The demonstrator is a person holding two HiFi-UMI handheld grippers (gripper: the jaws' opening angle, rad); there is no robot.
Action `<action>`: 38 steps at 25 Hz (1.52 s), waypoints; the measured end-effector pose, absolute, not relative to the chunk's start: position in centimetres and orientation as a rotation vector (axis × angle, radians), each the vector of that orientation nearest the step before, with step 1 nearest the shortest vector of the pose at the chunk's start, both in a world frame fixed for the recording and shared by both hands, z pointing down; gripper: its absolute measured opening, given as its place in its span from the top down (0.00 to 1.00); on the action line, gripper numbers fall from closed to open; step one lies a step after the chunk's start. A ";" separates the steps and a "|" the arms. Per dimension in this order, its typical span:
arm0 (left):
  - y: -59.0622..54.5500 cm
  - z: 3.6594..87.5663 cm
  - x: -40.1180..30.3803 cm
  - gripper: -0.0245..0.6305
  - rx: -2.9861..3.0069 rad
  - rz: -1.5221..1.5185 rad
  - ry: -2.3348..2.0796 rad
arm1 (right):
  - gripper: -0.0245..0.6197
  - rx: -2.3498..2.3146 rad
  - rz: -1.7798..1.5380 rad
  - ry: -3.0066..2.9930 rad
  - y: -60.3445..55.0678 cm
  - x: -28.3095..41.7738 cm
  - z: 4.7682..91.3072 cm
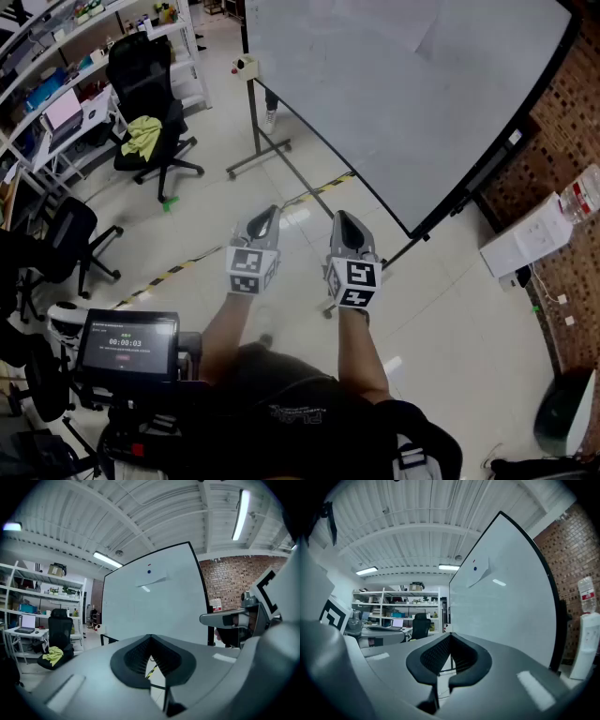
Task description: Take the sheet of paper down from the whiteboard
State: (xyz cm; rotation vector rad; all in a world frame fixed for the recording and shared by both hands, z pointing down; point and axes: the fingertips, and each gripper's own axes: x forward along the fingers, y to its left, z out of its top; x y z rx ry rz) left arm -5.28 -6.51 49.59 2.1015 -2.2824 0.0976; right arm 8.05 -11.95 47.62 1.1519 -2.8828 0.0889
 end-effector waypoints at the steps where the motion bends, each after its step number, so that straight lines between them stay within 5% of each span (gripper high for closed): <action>1: -6.6 49.8 -5.7 0.96 2.104 0.102 -2.278 | 0.94 1.156 0.099 -2.878 -12.1 7.6 47.9; 11: -16.7 46.0 -12.7 0.96 2.279 0.078 -2.218 | 0.94 1.296 0.128 -2.889 -20.9 0.9 45.5; 33: -38.0 22.1 -8.7 0.96 2.895 -0.405 -2.043 | 0.90 1.639 -0.028 -3.050 -35.5 4.1 30.8; 38: -41.1 19.3 -9.4 0.81 2.851 -0.495 -2.060 | 0.81 1.612 -0.049 -3.143 -37.7 4.2 27.9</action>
